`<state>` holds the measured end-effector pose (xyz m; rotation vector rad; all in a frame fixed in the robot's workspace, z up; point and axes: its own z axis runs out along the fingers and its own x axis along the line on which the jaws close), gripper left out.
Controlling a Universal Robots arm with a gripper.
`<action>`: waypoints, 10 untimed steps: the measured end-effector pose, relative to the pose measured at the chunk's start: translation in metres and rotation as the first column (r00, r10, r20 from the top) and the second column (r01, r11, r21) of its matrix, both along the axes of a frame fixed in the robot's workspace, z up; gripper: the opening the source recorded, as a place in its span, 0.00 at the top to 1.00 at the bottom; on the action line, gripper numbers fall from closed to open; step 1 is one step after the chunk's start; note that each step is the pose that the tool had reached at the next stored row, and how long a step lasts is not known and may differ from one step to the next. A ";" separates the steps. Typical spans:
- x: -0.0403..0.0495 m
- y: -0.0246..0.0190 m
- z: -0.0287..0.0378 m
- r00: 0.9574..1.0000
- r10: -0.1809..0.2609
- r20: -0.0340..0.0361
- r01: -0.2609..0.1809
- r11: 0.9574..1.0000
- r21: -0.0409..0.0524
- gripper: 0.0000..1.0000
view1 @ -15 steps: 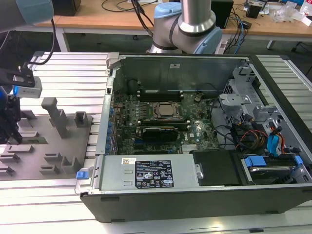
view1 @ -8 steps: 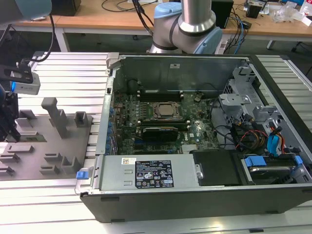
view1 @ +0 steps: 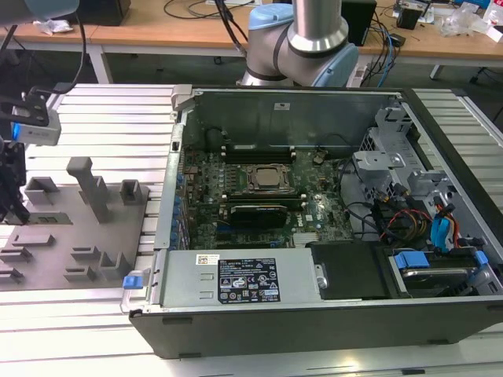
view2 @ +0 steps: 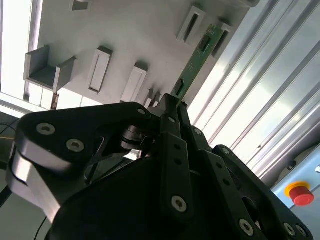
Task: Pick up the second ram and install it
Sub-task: 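Pick up the second ram and move it above second insertion slot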
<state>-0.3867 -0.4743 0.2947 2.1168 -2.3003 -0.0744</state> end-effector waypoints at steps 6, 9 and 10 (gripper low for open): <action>0.0000 0.0000 0.0061 1.000 0.000 0.000 0.000 1.000 0.000 0.86; 0.0000 0.0000 0.0084 1.000 0.000 0.000 0.000 1.000 0.000 0.86; 0.0000 0.0000 0.0095 1.000 0.000 0.000 0.000 1.000 0.000 0.86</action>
